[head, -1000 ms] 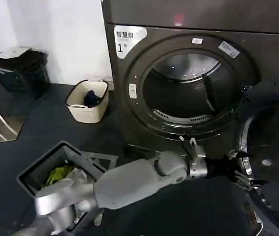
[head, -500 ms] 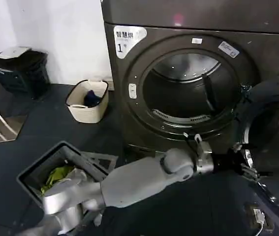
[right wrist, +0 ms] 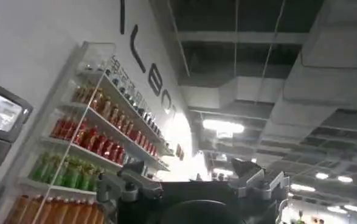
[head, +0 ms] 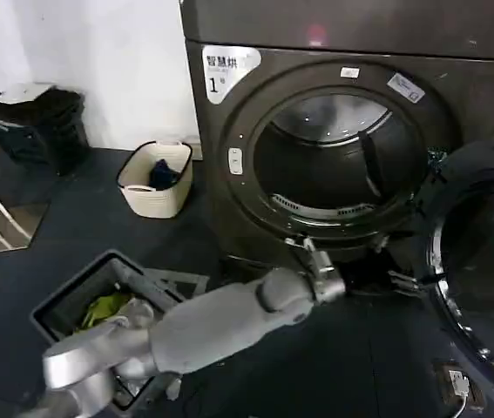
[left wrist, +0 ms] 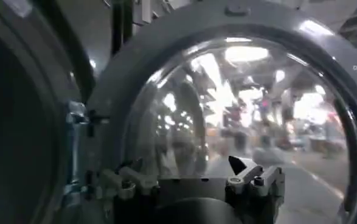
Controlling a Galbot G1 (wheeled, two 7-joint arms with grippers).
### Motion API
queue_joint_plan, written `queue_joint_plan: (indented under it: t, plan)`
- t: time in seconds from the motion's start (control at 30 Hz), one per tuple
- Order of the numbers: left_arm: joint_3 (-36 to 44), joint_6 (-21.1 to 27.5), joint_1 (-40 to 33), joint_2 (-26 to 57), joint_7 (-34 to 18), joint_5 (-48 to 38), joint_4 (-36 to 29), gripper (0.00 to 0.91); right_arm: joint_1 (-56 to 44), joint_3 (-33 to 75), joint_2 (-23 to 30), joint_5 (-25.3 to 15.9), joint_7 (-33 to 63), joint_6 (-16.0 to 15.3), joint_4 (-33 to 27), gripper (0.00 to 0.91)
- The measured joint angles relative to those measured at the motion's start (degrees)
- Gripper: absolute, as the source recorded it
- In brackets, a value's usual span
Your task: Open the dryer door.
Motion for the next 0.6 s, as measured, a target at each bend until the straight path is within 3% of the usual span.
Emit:
queue_joint_plan:
  t: [0.1, 0.3, 0.6]
  plan:
    - [-0.03, -0.32, 0.48, 3.43, 0.61, -0.16, -2.61, 0.907, -0.15, 0.71, -0.19, -0.65, 0.07, -0.06, 0.23, 0.907]
    - [-0.93, -7.26, 2.01, 11.62, 4.66, -4.40, -8.09, 0.907, -0.01, 1.03, -0.87, -0.84, 0.11, -0.97, 1.07, 0.907]
    - [-5.51, -8.59, 7.17, 23.21, 4.03, -0.22, -14.90, 0.907, 0.66, 1.64, -2.05, -2.72, 0.14, -1.83, 2.11, 0.907]
